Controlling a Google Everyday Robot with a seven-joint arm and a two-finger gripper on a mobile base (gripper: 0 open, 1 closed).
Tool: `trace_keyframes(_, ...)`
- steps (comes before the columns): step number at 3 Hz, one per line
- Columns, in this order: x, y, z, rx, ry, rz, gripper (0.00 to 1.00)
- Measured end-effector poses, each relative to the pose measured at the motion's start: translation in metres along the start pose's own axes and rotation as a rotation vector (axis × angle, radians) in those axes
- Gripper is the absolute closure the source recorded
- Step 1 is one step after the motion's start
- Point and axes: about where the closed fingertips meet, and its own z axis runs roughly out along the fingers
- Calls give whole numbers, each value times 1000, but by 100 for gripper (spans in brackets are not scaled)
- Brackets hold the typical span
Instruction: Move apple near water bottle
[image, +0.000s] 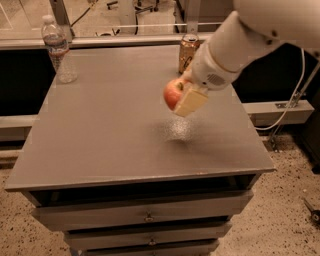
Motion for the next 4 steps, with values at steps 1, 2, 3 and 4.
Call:
trace_keyframes(1,-61,-25,43,8,-79,-66,100)
trace_keyframes(2,-112,-51,72,43,-142,-108,100)
trace_keyframes(3,-148,-75,99,64,-185,-120,100)
trace_keyframes(4,-173,-99,127,49,-235,-98,100)
